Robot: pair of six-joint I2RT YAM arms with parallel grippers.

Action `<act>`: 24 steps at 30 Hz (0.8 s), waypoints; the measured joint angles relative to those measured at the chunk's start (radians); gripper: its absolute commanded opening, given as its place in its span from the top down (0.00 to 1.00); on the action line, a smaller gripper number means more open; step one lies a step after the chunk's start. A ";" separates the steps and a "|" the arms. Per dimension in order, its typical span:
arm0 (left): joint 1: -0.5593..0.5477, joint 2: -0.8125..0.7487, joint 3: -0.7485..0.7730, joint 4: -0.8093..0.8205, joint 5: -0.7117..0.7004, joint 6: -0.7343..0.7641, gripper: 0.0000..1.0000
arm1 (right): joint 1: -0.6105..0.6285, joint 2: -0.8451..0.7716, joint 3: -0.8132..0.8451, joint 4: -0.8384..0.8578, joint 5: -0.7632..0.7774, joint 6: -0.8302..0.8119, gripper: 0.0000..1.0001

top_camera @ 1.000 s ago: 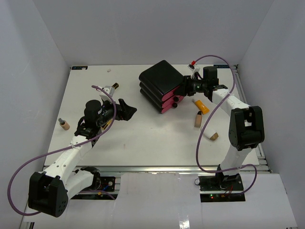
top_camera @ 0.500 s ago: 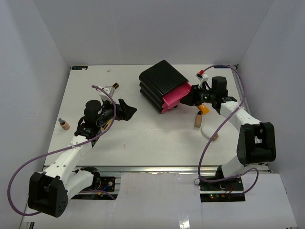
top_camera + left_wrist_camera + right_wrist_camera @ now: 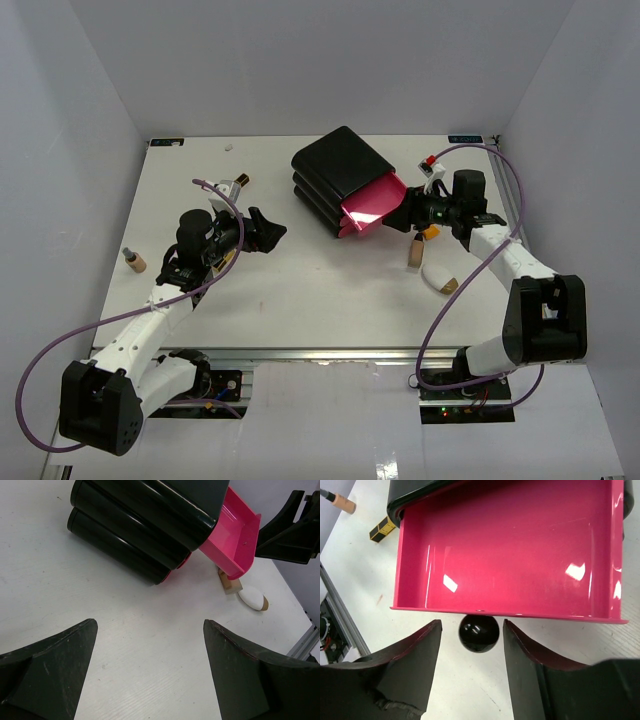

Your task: Organize the makeup

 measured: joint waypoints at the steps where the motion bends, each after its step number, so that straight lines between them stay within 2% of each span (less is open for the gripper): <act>1: 0.000 0.000 0.000 0.000 -0.001 0.000 0.02 | -0.002 0.000 0.000 -0.001 -0.003 -0.005 0.14; 6: 0.000 0.000 0.000 -0.002 -0.009 0.004 0.02 | -0.010 0.000 0.000 -0.005 -0.018 -0.019 0.05; 10: 0.000 0.000 0.000 -0.007 -0.011 0.007 0.02 | -0.022 -0.006 0.000 -0.025 -0.035 -0.046 0.02; 17: 0.000 0.000 0.000 -0.008 -0.011 0.009 0.02 | -0.052 -0.035 0.000 -0.099 -0.097 -0.134 0.02; 24: 0.000 0.000 0.000 -0.018 -0.010 0.011 0.02 | -0.105 -0.096 -0.001 -0.239 -0.176 -0.310 0.03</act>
